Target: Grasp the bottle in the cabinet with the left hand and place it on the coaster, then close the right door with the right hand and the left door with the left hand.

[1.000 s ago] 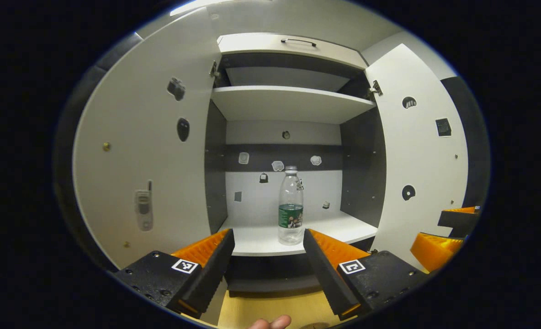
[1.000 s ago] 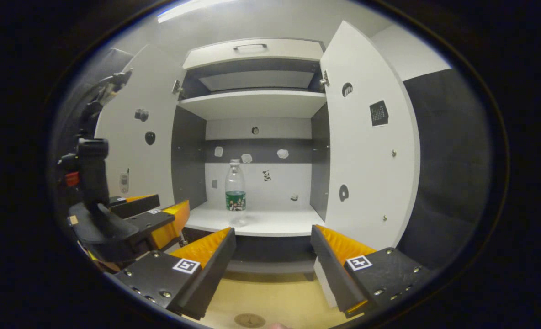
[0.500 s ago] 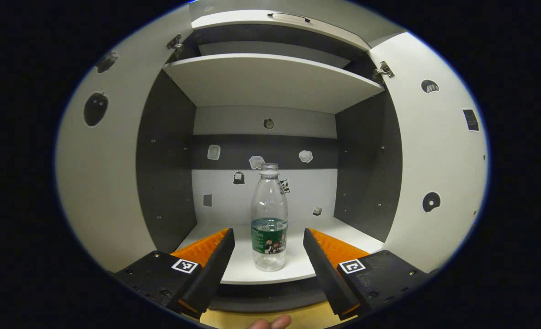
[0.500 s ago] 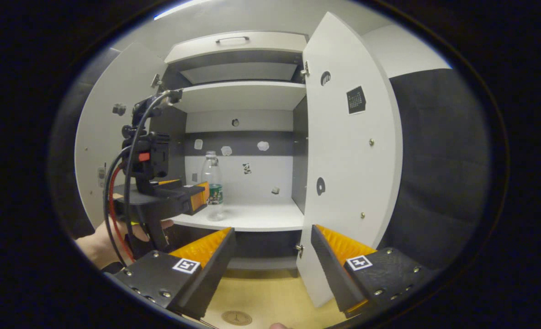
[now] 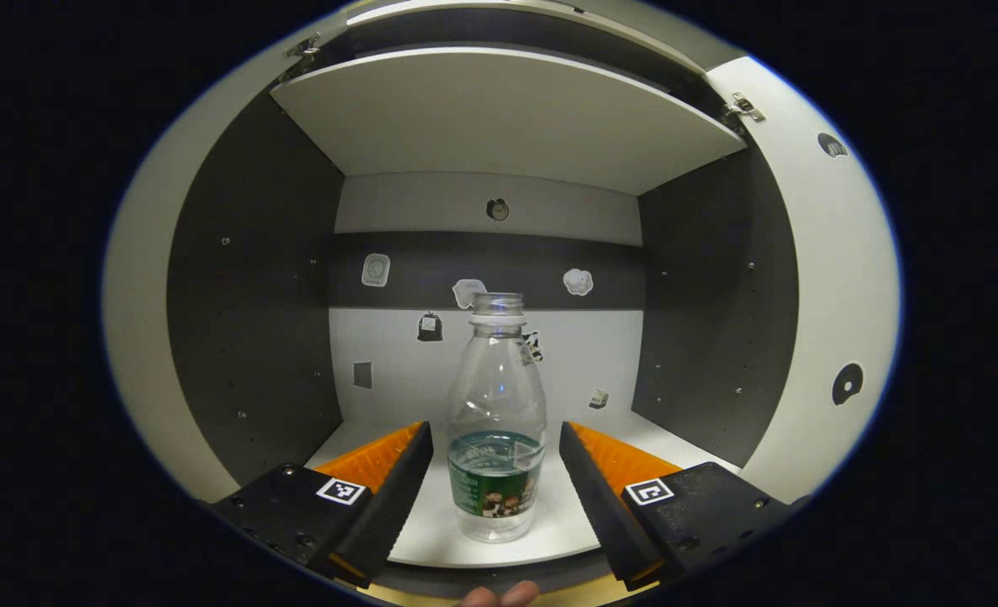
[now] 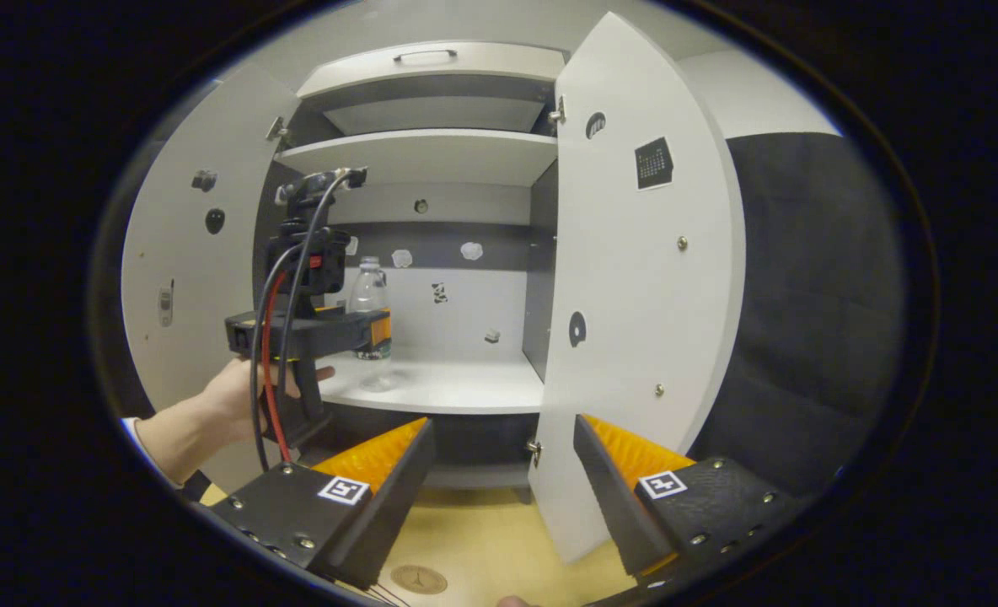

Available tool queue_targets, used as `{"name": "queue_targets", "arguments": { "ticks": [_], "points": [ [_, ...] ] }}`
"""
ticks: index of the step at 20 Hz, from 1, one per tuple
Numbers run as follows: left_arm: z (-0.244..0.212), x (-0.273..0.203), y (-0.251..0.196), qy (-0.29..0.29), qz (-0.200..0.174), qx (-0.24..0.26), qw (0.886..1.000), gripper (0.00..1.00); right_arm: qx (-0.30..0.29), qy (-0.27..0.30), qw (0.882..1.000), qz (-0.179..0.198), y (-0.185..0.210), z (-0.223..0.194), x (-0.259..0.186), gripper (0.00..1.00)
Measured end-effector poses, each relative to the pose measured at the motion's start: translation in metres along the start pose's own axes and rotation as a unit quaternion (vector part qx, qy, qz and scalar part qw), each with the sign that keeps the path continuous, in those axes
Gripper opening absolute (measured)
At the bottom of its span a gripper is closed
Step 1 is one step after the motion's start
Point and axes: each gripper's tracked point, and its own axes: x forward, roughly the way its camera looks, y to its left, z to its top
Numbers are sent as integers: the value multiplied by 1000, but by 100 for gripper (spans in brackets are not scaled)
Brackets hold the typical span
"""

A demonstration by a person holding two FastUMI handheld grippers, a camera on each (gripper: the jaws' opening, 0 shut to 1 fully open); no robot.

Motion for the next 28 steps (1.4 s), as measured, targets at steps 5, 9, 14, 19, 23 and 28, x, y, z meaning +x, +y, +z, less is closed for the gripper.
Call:
{"name": "queue_targets", "arguments": {
  "ticks": [5,9,14,19,23,28],
  "points": [
    [-6,12,1,20,1,-5,1000,91,-2,-5,1000,4,-3,1,-5,100],
    [4,-6,-2,7,2,-2,1000,82,6,0,1000,8,-7,-5,-9,100],
    [16,-54,-13,-17,-4,13,1000,82,16,5,1000,21,-11,-14,-25,100],
    [5,-118,-36,-33,-18,16,999,82,26,21,999,30,-19,-34,-38,100],
    [-33,-164,-51,-42,-18,41,998,82,33,45,998,37,-23,-58,-51,100],
    [-107,-214,-74,-10,-42,41,998,82,44,86,995,39,-32,-91,-63,100]
  ]
}}
